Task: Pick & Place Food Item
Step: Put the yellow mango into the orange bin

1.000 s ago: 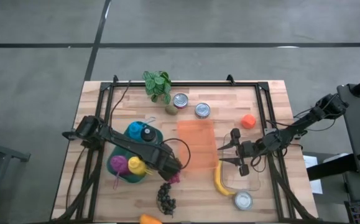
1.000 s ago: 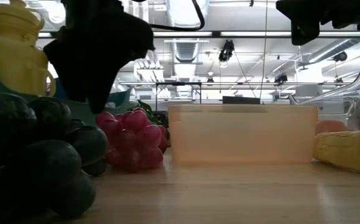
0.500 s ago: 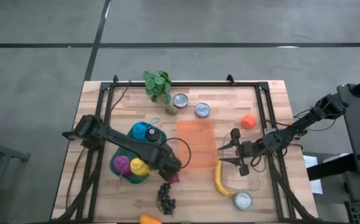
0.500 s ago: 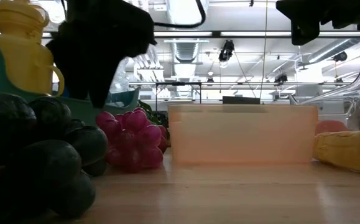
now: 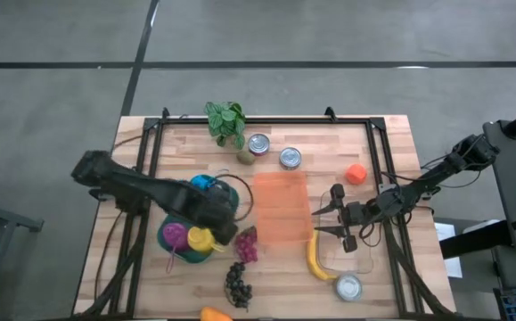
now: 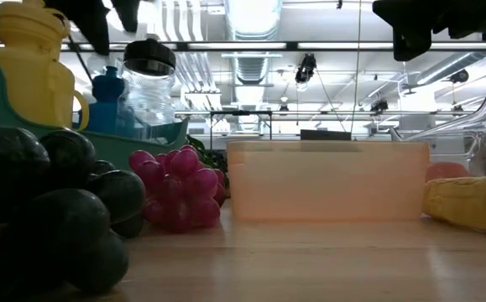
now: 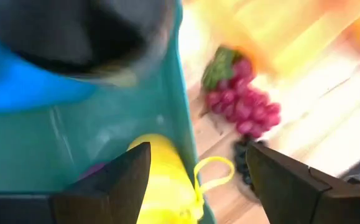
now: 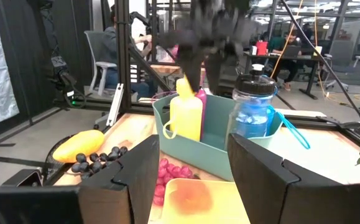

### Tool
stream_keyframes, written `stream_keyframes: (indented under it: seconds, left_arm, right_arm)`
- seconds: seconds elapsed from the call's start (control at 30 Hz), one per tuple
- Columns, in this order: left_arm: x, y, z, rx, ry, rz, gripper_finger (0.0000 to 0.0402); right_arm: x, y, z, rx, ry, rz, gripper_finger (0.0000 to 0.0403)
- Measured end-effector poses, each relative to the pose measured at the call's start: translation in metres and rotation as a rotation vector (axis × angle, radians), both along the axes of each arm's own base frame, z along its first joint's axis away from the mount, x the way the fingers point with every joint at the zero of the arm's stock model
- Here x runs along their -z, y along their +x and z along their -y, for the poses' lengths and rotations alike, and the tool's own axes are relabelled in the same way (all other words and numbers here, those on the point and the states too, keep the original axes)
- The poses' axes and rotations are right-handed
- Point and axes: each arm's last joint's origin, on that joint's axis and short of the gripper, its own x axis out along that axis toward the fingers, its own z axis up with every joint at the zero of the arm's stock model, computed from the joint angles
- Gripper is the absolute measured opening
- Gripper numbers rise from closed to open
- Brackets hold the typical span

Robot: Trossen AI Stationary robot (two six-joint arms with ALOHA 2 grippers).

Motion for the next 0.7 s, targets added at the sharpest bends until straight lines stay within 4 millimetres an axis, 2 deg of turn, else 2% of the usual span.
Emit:
stream_keyframes:
  seconds: [0.17,0.27,0.47,0.6,0.7]
  left_arm:
    - [-0.034,-0.03,0.006,0.017,0.107,0.193,0.0269]
    - [-0.05,-0.046,0.019,0.086,0.172,0.33,0.0269]
    - [-0.063,-0.075,0.075,0.365,0.323,0.562,0.0274]
    - [-0.06,-0.09,0.119,0.606,0.368,0.654,0.0295]
    - [-0.056,-0.1,0.143,0.747,0.355,0.685,0.0314]
  right_arm:
    - [0.0,0.0,0.0,0.0,0.0,0.0,0.0189]
    - [0.0,0.0,0.0,0.0,0.0,0.0,0.0189]
    - [0.0,0.0,0.0,0.0,0.0,0.0,0.0189]
    - [0.0,0.0,0.0,0.0,0.0,0.0,0.0189]
    - [0.0,0.0,0.0,0.0,0.0,0.0,0.0189]
